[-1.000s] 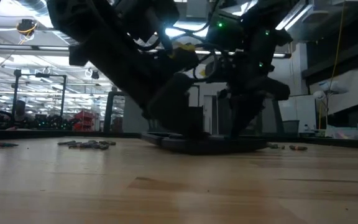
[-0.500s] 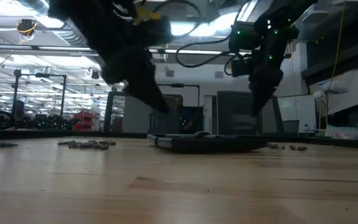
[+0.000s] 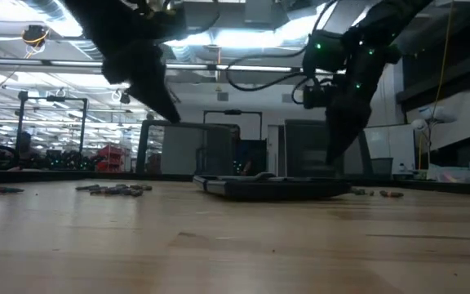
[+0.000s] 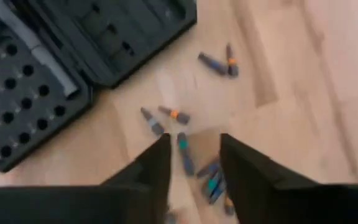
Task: Prefit tool cases
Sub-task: Remove the gray t handle ratchet wrench from the black prefit tool case
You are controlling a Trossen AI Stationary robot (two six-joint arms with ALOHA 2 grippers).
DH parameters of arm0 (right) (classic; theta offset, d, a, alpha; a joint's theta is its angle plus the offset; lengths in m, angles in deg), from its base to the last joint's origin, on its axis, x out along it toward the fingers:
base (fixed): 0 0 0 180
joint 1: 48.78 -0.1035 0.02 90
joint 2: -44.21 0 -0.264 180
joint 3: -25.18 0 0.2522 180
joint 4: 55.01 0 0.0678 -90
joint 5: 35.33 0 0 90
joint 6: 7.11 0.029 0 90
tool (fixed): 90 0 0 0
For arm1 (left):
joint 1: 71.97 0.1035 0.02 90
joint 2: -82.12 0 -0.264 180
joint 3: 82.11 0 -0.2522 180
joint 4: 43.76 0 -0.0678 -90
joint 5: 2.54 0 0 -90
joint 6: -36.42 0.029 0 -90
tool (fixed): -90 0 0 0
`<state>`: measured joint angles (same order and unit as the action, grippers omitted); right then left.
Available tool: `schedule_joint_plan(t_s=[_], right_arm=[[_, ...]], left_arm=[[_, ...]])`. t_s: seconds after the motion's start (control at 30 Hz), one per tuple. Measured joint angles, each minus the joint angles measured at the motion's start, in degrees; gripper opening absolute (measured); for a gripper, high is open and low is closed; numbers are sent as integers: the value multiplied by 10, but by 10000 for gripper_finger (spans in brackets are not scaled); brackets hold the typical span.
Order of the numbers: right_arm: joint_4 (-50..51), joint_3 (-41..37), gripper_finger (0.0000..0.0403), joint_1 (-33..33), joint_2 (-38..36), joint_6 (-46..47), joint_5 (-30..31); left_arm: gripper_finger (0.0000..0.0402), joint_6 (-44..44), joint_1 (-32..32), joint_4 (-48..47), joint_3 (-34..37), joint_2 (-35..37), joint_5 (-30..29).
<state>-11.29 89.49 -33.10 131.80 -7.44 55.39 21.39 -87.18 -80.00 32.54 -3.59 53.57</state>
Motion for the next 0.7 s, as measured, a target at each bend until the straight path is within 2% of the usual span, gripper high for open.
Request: schedule_joint_plan(t_s=[0.1, 0.17, 0.23, 0.33, 0.5, 0.6, 0.7], right_arm=[[-25, 5, 206, -25, 0, 7, 25], [-24, 18, 229, -39, 0, 20, -13], [-28, 28, 239, -59, 0, 29, -39], [-25, 31, 243, -90, 0, 11, -30], [-36, 31, 240, -140, 5, -31, -22], [-67, 31, 229, -175, 15, -44, 28], [-91, 31, 214, -189, 28, -42, 34]], left_arm=[[0, -3, 0, 141, 34, 0, 30], [0, 7, 3, 238, 47, -6, 51], [0, 11, 4, 295, 48, -16, 55], [0, -5, 2, 290, 48, -32, 56], [0, -77, -32, 229, 50, -38, 56], [0, -96, -52, 258, 61, -43, 33], [0, -97, -49, 294, 63, -60, 18]])
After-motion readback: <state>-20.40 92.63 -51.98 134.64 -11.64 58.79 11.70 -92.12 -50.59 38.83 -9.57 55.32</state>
